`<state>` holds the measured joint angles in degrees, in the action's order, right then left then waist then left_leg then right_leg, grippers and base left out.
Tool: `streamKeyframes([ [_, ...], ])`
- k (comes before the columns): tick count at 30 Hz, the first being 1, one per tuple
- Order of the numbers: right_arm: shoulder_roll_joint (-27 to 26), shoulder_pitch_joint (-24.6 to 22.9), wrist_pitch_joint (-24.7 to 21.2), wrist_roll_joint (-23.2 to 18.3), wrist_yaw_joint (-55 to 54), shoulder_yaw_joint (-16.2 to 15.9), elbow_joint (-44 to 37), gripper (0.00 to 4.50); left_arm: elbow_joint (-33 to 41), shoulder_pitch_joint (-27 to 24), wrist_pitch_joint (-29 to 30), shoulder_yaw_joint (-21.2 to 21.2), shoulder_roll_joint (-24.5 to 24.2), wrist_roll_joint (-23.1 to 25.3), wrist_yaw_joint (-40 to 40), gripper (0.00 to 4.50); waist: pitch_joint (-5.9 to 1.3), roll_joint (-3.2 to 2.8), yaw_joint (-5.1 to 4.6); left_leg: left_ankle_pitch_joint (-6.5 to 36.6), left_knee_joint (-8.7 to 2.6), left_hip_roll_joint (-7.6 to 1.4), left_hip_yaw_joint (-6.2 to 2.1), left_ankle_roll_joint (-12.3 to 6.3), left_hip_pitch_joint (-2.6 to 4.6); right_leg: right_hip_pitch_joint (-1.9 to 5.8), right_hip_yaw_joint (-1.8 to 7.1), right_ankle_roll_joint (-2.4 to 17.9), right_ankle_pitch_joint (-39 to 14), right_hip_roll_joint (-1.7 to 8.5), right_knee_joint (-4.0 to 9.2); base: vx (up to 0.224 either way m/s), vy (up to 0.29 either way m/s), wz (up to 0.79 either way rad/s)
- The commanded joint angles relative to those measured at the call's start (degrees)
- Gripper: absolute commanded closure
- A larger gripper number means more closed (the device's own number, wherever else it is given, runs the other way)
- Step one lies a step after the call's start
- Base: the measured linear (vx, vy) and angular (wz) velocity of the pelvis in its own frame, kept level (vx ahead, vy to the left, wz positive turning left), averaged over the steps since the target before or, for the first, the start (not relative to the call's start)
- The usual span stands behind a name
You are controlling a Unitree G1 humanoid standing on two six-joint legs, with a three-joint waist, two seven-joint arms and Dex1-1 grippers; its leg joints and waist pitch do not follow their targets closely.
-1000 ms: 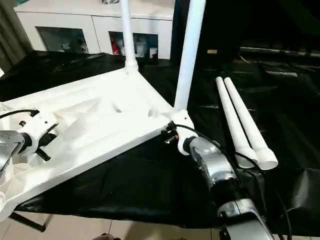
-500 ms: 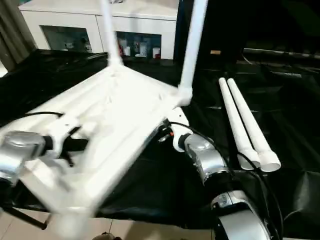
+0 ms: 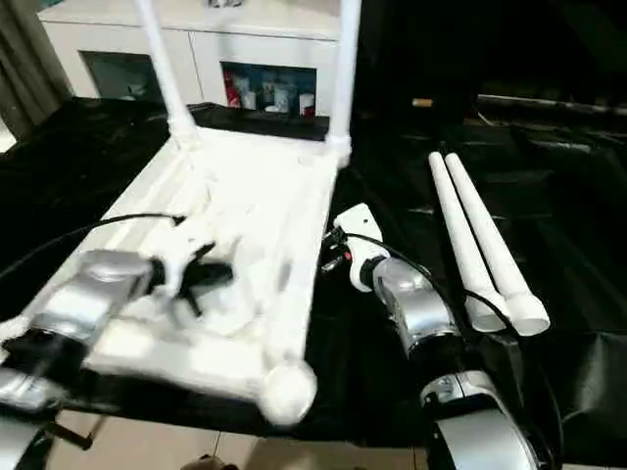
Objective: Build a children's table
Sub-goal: Rotate table base
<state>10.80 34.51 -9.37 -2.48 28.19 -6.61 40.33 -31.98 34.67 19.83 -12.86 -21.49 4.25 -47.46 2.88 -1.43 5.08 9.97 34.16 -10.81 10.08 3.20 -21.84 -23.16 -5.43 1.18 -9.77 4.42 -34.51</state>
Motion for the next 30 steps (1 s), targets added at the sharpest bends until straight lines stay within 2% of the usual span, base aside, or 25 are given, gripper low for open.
streamKeyframes([
  [1, -0.3, 1.4, 0.3, 0.1, -0.3, 0.0, -2.1, 4.46, -0.8, 2.2, -2.4, -0.2, 0.3, 1.1, 2.2, 4.50, -4.16, 0.00, -0.02, 11.0, -3.99, -2.29, -0.85, -0.77, 1.03, 3.35, 3.27, 11.3, -9.4, 4.35, 3.56, 0.000, 0.000, 0.00],
  [2, 0.7, 1.3, 0.1, -0.2, -1.4, 1.3, -3.6, 4.46, -2.5, 3.6, -3.8, 0.3, 1.0, 1.6, 4.4, 4.50, -4.20, -0.17, -0.12, 10.4, -3.93, -2.21, -0.85, -0.96, 0.91, 3.41, 3.25, 11.4, -8.4, 4.23, 3.58, 0.000, 0.000, 0.00],
  [3, 1.3, 1.1, 0.0, -0.5, -1.7, 2.0, -4.6, 4.46, -3.0, 4.3, -4.3, 1.0, 1.8, 1.3, 5.5, 4.50, -4.27, -0.06, -0.05, 9.9, -3.83, -2.24, -0.83, -1.23, 0.93, 3.45, 3.27, 11.7, -7.1, 4.27, 3.39, 0.000, 0.000, 0.00],
  [5, 2.7, 0.4, -0.9, -0.8, -2.9, 4.4, -7.7, 4.46, -3.4, 5.5, -6.6, 2.4, 4.3, -0.9, 6.9, 4.50, -4.32, -0.20, 0.10, 9.5, -3.77, -2.33, -0.82, -1.42, 0.95, 3.44, 3.25, 12.0, -6.4, 4.32, 3.30, 0.000, 0.000, 0.00],
  [6, 3.0, 0.3, -1.2, -0.9, -3.4, 4.9, -8.4, 4.46, -3.5, 5.7, -7.3, 2.6, 4.9, -1.3, 7.0, 4.50, -4.43, -0.02, 0.44, 8.6, -3.62, -2.37, -0.74, -1.88, 1.16, 3.36, 3.25, 12.6, -5.0, 4.28, 3.26, 0.000, 0.000, 0.00],
  [8, 3.2, 0.1, -1.4, -1.0, -3.7, 5.1, -8.8, 4.46, -3.7, 5.8, -7.8, 2.8, 5.3, -1.5, 7.2, 4.50, -4.42, 0.08, 0.60, 8.3, -3.62, -2.27, -0.73, -2.23, 0.95, 3.50, 3.16, 12.7, -4.9, 4.27, 3.14, 0.000, 0.000, 0.00],
  [9, 4.0, -0.2, -2.4, -0.9, -4.7, 5.9, -10.1, 4.46, -4.7, 6.3, -9.1, 3.2, 6.9, -1.7, 8.9, 4.50, -4.40, -0.19, 0.48, 8.4, -3.56, -2.21, -0.72, -2.24, 0.92, 3.55, 3.14, 12.7, -4.9, 4.20, 3.19, 0.000, 0.000, 0.00],
  [11, 4.4, -0.5, -3.0, -1.0, -5.2, 6.4, -11.1, 4.46, -6.0, 6.7, -10.1, 3.1, 7.8, -1.5, 9.9, 4.50, -4.42, -0.02, 0.46, 8.6, -3.51, -2.14, -0.71, -2.38, 0.88, 3.60, 3.13, 12.9, -5.0, 4.27, 3.27, 0.000, 0.000, 0.00],
  [13, 5.1, -1.9, -6.6, -1.6, -6.7, 7.7, -15.1, 4.46, -9.9, 7.8, -13.5, 2.3, 9.2, 0.0, 12.2, 4.50, -4.36, -0.10, 0.24, 8.9, -3.51, -1.93, -0.72, -2.77, 0.79, 3.75, 3.06, 11.8, -6.6, 4.05, 3.71, 0.000, 0.000, 0.00],
  [14, 5.1, -1.9, -6.6, -1.6, -6.7, 7.7, -15.1, 4.46, -9.9, 7.8, -13.5, 2.3, 9.2, 0.0, 12.2, 4.50, -4.36, -0.04, 0.27, 8.8, -3.49, -1.93, -0.74, -2.83, 0.77, 3.76, 3.04, 11.4, -6.7, 4.03, 3.72, 0.000, 0.000, 0.00],
  [15, 5.2, -2.3, -8.3, -1.5, -7.3, 7.9, -16.5, 4.46, -10.9, 8.2, -14.7, 2.0, 9.2, 0.6, 13.0, 4.50, -4.43, -0.30, 0.23, 8.9, -3.47, -1.95, -0.78, -2.75, 0.86, 3.71, 3.06, 11.4, -6.9, 4.03, 3.65, 0.000, 0.000, 0.00],
  [17, 5.5, -2.7, -10.9, -1.0, -7.6, 7.9, -18.1, 4.46, -10.9, 8.5, -15.5, 2.2, 9.0, 0.6, 13.1, 4.50, -4.47, -0.19, 0.00, 8.7, -3.52, -2.01, -0.90, -2.66, 0.78, 3.85, 3.00, 11.2, -6.6, 4.03, 3.63, 0.000, 0.000, 0.00],
  [18, 6.4, -3.4, -17.1, -1.4, -7.9, 8.7, -21.7, 4.29, -7.4, 8.3, -15.1, 4.1, 8.7, -1.7, 11.3, 4.50, -4.44, -0.46, 0.02, 8.8, -3.56, -2.10, -0.92, -2.64, 0.93, 3.78, 2.99, 11.6, -6.3, 3.96, 3.67, 0.000, 0.000, 0.00],
  [21, 6.9, -2.8, -21.2, -2.6, -9.2, 10.9, -22.7, 4.09, -1.9, 7.3, -13.2, 5.2, 8.6, -5.0, 7.2, 4.50, -4.48, -0.42, 0.14, 8.6, -3.55, -2.37, -0.88, -2.46, 1.01, 3.72, 3.06, 13.1, -5.6, 4.26, 3.36, 0.000, 0.000, 0.00],
  [22, 8.3, -1.4, -22.9, -1.1, -10.5, 11.2, -20.5, 4.02, 1.6, 6.2, -11.5, 5.2, 8.6, -6.1, 5.9, 4.50, -4.37, -0.33, 0.15, 8.5, -3.55, -2.37, -0.79, -2.06, 1.03, 3.60, 3.09, 13.5, -5.9, 4.23, 3.27, 0.000, 0.000, 0.00],
  [25, 9.5, 0.1, -24.3, -0.1, -11.8, 11.8, -18.5, 3.71, 4.6, 5.2, -10.2, 5.0, 8.6, -7.0, 5.0, 4.50, -4.21, -0.38, 0.10, 9.1, -3.42, -2.12, -0.56, -1.79, 1.01, 3.46, 3.14, 13.1, -7.8, 4.13, 3.62, 0.000, 0.000, 0.00],
  [28, 10.7, 2.0, -25.6, 0.3, -13.4, 12.7, -16.1, 3.59, 7.0, 4.3, -9.3, 4.8, 8.7, -7.9, 4.6, 4.50, -4.27, -0.41, -0.04, 8.5, -3.31, -2.01, -0.56, -1.54, 0.93, 3.57, 3.08, 12.5, -8.7, 4.05, 3.64, 0.000, 0.000, 0.00],
  [29, 12.3, 4.8, -26.6, 0.8, -14.3, 13.0, -12.1, 3.46, 10.1, 3.1, -7.2, 4.8, 8.8, -9.0, 4.4, 4.50, -4.22, -0.32, -0.05, 8.3, -3.28, -1.94, -0.51, -1.59, 0.87, 3.58, 3.09, 12.2, -8.7, 3.98, 3.69, 0.000, 0.000, 0.00],
  [30, 12.4, 5.0, -26.7, 0.9, -14.4, 13.0, -11.8, 3.26, 10.3, 3.0, -7.0, 4.8, 8.8, -9.0, 4.4, 4.50, -4.33, -0.40, -0.17, 8.0, -3.29, -1.98, -0.62, -1.40, 0.89, 3.63, 3.01, 12.7, -8.3, 3.99, 3.43, 0.000, 0.000, 0.00],
])
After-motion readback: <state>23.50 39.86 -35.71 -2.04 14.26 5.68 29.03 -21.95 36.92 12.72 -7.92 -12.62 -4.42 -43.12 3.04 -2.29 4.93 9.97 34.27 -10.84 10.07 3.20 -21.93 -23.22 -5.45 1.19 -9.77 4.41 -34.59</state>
